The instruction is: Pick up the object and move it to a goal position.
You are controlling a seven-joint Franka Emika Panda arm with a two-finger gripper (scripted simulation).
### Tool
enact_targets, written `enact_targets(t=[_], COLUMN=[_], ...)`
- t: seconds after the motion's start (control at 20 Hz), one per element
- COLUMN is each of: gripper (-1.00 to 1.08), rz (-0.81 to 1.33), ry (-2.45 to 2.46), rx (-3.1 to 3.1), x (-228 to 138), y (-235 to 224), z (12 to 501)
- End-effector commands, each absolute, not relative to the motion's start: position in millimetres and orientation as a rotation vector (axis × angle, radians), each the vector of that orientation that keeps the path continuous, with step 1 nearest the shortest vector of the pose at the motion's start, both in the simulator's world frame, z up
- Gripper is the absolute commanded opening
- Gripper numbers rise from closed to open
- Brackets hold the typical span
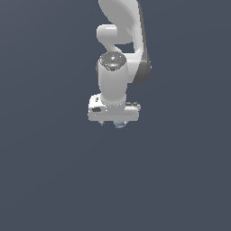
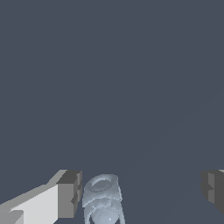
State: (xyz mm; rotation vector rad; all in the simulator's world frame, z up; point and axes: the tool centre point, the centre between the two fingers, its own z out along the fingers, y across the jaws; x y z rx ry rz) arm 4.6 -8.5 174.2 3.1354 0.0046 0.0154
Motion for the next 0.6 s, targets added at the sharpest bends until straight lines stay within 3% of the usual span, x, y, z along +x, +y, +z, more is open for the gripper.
enact_targets(t=[0.0, 0.55], gripper=[1.0, 1.0], rz=[0.015, -0.037], ry=[0.005, -0.036], rx=[3.135, 3.144], x=[4.6, -4.1], y=[-8.5, -16.0], z=[174.2, 168.2])
